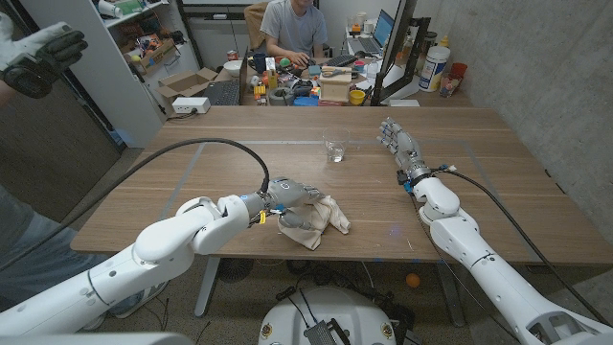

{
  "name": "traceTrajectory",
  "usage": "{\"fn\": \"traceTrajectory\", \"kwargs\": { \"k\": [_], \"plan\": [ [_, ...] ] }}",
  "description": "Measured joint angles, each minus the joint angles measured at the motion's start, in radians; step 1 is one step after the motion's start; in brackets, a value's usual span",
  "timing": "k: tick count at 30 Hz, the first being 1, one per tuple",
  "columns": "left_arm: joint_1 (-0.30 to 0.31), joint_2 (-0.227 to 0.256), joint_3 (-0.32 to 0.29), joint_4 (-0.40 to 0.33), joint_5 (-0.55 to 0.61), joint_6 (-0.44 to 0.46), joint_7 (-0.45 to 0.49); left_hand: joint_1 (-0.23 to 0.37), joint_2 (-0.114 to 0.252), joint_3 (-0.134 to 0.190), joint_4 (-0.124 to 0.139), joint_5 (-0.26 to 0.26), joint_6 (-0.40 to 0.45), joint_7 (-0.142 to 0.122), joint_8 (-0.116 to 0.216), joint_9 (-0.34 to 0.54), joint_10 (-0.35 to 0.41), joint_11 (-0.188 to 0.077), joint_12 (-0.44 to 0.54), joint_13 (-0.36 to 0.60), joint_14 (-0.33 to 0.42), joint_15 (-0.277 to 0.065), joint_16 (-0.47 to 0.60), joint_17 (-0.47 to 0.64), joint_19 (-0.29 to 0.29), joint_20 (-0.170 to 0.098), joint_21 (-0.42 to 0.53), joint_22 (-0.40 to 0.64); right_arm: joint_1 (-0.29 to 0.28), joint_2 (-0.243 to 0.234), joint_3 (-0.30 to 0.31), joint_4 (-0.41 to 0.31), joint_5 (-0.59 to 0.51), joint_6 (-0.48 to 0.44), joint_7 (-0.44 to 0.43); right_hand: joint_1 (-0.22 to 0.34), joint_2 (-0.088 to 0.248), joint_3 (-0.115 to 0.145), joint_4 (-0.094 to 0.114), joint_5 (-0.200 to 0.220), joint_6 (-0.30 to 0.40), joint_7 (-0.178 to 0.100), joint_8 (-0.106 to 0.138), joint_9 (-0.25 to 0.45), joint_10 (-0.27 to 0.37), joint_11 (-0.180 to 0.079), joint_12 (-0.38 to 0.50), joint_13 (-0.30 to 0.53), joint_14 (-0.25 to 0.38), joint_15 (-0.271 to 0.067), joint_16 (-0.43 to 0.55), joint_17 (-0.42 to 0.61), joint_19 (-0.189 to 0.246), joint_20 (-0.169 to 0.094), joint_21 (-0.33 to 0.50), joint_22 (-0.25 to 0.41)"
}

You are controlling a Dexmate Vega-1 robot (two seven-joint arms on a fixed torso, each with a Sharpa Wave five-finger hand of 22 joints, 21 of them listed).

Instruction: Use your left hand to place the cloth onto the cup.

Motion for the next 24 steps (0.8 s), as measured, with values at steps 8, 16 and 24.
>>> {"fn": "traceTrajectory", "kwargs": {
  "k": [8,16,24],
  "plan": [
    [-0.042,-0.019,0.033,0.028,-0.006,-0.012,-0.031,0.018,0.001,0.004,-0.004,0.000,0.005,-0.005,0.000,0.000,0.005,-0.005,0.000,0.004,0.004,-0.004,0.000,0.005,0.000,0.000,-0.011,0.000,0.003,0.008,0.005,0.019,0.006,0.008,0.007,0.000,0.000,0.000,0.000,0.000,0.000,0.000,0.000,0.000,0.000,0.000,0.000,0.000,0.000,0.000,0.000,0.000,0.000,0.000,0.000,0.000],
    [-0.067,-0.035,0.060,0.034,0.039,0.019,-0.108,0.039,0.007,0.010,-0.018,0.000,0.027,-0.012,0.006,0.000,0.015,-0.014,0.000,0.006,0.008,-0.008,0.000,0.005,0.000,0.000,-0.015,0.000,0.017,0.024,0.006,0.050,0.008,0.016,0.015,0.000,0.000,0.000,0.000,0.000,0.000,0.000,0.000,0.000,0.000,0.000,0.000,0.000,0.000,0.000,0.000,0.000,0.000,0.000,0.000,0.000],
    [-0.073,-0.054,0.099,0.020,0.141,0.057,-0.139,0.053,0.011,0.014,-0.022,0.000,0.043,-0.013,0.013,0.000,0.045,-0.021,0.013,0.011,0.033,-0.019,0.002,0.005,0.014,-0.002,-0.015,0.001,0.027,0.036,0.005,0.077,0.014,0.032,0.034,0.000,0.000,0.000,0.000,0.000,0.000,0.000,0.000,0.000,0.000,0.000,0.000,0.000,0.000,0.000,0.000,0.000,0.000,0.000,0.000,0.000]
  ]
}}
